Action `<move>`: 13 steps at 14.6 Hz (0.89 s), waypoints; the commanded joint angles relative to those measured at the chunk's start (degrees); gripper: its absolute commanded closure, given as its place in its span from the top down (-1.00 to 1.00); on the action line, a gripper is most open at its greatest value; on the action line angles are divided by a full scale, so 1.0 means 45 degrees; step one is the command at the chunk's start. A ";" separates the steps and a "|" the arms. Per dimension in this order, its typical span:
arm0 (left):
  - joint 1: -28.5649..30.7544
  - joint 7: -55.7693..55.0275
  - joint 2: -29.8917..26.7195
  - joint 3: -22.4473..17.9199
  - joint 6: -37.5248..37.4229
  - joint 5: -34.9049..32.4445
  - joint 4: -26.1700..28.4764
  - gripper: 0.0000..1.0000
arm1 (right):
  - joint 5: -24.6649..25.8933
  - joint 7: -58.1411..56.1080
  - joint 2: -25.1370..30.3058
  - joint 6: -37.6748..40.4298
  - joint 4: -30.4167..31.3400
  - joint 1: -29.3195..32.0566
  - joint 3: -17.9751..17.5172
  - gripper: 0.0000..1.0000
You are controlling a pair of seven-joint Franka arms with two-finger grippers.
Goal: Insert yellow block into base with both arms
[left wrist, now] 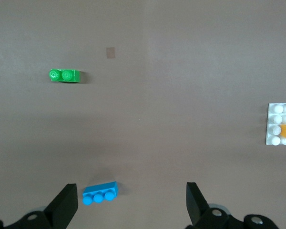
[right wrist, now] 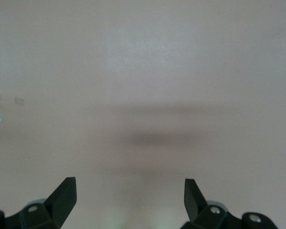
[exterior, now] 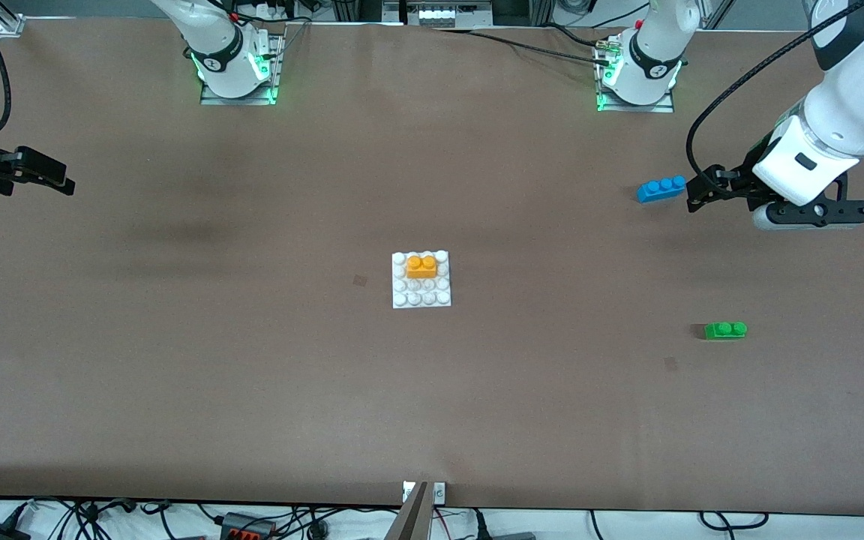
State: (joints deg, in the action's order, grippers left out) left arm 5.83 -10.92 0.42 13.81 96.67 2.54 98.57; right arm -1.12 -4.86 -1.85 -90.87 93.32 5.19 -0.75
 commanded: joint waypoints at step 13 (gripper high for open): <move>0.0014 0.0356 0.0220 0.0057 -0.1600 0.0275 -0.0556 1.00 | 0.0464 0.1120 0.0197 -0.0842 0.0317 -0.0471 -0.0008 1.00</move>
State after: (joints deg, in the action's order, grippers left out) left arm 5.71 -10.68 0.47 13.99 91.27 2.55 98.15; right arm 1.22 -1.20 -1.86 -93.77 93.74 3.21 -0.86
